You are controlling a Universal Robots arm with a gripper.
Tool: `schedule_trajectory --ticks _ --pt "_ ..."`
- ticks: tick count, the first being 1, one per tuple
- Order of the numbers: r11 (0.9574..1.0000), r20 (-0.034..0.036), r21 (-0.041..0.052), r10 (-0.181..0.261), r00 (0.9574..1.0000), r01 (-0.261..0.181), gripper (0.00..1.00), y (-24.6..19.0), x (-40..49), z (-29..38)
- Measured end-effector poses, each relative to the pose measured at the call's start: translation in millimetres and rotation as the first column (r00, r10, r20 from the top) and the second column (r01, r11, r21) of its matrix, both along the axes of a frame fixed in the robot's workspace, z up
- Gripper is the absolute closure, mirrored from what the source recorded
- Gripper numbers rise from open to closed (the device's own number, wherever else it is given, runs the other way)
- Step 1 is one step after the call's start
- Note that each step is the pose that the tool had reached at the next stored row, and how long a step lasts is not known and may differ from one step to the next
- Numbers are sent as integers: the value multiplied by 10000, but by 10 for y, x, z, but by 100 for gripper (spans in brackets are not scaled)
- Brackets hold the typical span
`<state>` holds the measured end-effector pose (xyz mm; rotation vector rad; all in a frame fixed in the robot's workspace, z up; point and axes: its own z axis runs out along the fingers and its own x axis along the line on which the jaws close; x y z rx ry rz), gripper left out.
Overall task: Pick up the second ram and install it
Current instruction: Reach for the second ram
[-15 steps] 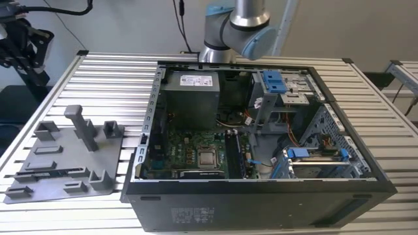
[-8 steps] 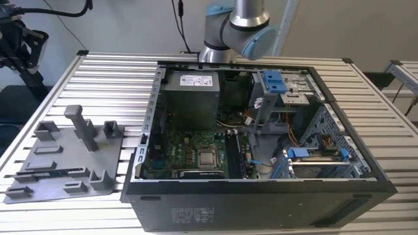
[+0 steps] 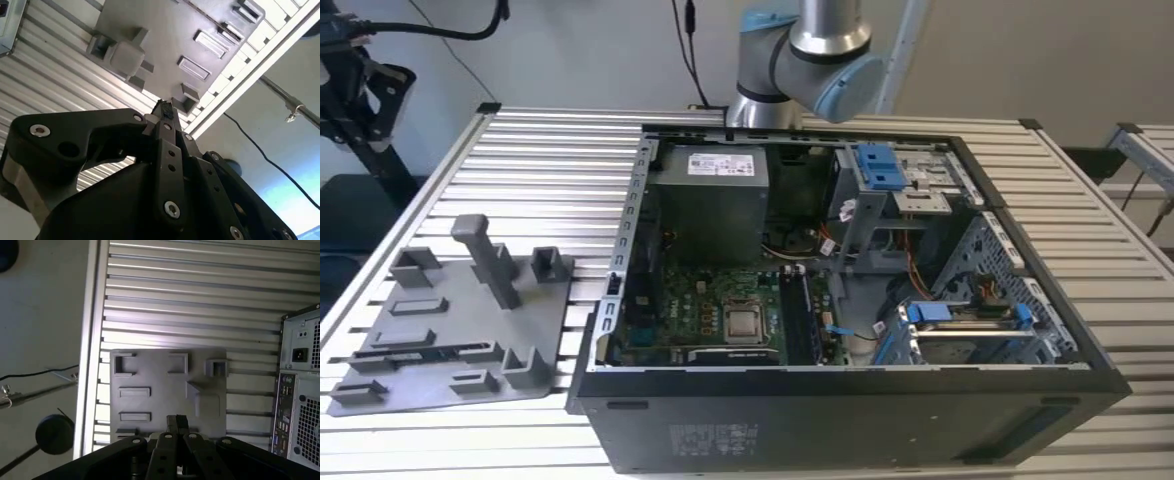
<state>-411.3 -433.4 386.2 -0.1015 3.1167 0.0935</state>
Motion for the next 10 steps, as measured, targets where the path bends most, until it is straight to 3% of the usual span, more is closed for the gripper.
schedule_trajectory --ticks 3,10 --pt "10000 -1 3 23 10000 -23 89 -67 0 -13" --pt "10000 -3 26 35 10000 -35 89 -286 0 -92"
